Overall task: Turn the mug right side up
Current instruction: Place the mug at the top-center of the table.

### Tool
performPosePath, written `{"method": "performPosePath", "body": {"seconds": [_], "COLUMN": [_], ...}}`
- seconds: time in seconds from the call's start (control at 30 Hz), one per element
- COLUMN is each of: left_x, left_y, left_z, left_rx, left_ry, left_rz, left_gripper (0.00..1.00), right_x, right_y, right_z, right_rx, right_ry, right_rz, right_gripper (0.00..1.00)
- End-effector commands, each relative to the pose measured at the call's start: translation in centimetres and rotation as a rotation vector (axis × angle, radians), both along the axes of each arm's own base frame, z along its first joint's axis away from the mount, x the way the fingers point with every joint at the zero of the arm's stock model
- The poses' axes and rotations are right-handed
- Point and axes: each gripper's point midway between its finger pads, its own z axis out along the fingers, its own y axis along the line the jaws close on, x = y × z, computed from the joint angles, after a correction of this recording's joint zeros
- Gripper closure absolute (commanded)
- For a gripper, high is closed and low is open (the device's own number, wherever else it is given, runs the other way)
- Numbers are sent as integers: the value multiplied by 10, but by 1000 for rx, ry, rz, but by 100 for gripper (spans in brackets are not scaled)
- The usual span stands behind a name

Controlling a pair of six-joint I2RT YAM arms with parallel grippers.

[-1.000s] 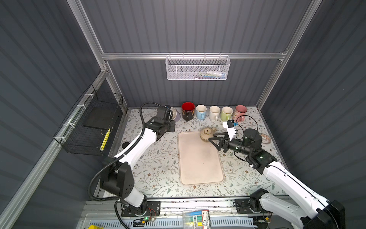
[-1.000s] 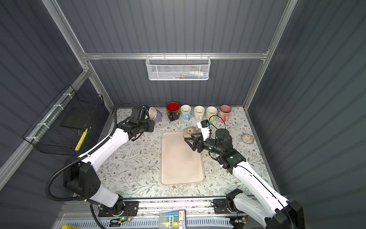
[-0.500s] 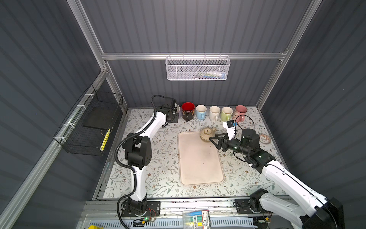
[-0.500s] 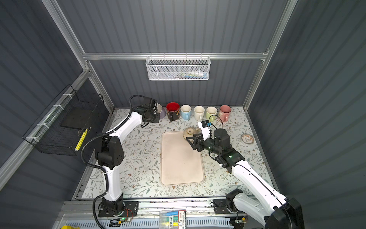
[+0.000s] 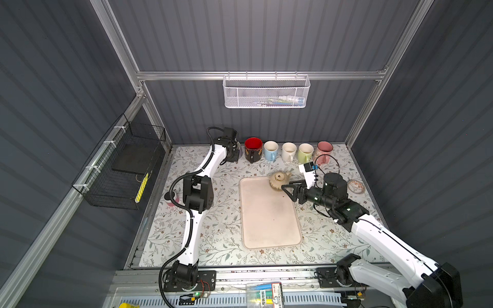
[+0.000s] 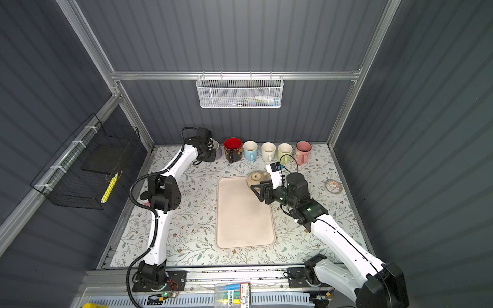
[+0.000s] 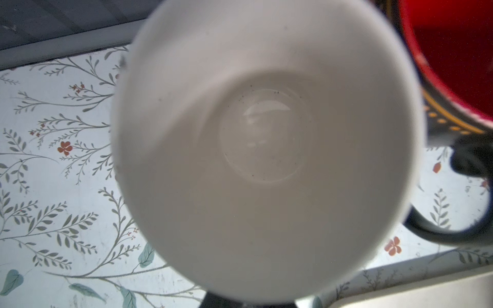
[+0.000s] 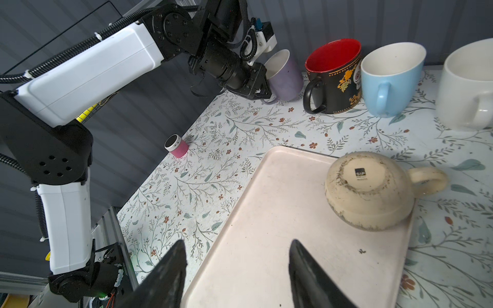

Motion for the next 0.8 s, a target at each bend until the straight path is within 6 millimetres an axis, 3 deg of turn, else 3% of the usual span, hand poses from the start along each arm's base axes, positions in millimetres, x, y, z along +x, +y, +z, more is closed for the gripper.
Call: {"method": "performPosePath", "body": {"seconds": [0.0,0.43,0.77], "left_x": [9,26,29], "left_y": [1,12,13], "left_z": [22,-4,-9], "left_rx": [10,16,10], "left_ry": [-52,-37,-38], "left_rz": [-14,19,35], "left_gripper": [100,100,100], "right_x": [-1,-3,-2], "right_y": [0,1,2], "right_z": [-6,-7,-9], "right_rx": [-5,-11,-17], "right_ry": [19,22,23], "right_rz": [-1,2,0], "right_gripper": [39,39,39]}}
